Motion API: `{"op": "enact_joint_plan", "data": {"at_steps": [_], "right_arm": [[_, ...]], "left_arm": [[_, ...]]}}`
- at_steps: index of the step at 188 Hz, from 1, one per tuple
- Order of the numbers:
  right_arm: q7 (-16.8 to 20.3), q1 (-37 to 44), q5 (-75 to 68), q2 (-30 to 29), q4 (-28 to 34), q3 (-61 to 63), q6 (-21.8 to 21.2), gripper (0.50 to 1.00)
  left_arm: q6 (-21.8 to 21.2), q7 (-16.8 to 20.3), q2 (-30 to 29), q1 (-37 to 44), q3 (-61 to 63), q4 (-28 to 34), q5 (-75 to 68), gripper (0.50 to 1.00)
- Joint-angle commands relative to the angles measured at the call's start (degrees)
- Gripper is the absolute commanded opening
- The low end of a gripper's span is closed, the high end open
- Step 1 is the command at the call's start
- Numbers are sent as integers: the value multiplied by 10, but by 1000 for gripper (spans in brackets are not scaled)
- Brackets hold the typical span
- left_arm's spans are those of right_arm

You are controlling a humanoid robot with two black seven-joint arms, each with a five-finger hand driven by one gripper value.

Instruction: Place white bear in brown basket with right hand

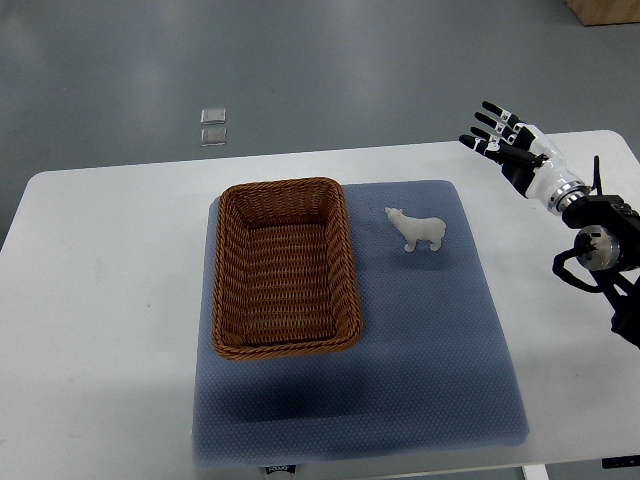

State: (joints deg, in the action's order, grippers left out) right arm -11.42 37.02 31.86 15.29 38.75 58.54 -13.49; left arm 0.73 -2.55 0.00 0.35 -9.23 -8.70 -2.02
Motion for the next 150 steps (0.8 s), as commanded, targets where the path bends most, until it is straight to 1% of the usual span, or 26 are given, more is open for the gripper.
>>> {"op": "enact_joint_plan", "data": {"at_steps": [1,23,54,73,90,123,150], "right_arm": [[0,1,3,2,1,-1,-7,924],[0,2,3,8,1,-10,-18,921],[-1,6,4,24,4,-47,-21,921],[-12,11,8,36,4,-75,-37,919],[-20,16,50,42,6,-84,-48,917],[-30,17,127,43,28,-84,-48,917],[-31,16,189,43,51,-86,-49,917]], "left_arm": [[1,0,0,0,0,0,0,1000],[1,0,0,0,0,0,0,1000],[0,0,0,0,0,0,0,1000],[0,0,0,0,0,0,0,1000],[0,0,0,0,0,0,0,1000],[0,0,0,0,0,0,0,1000],[1,0,0,0,0,0,0,1000]]}}
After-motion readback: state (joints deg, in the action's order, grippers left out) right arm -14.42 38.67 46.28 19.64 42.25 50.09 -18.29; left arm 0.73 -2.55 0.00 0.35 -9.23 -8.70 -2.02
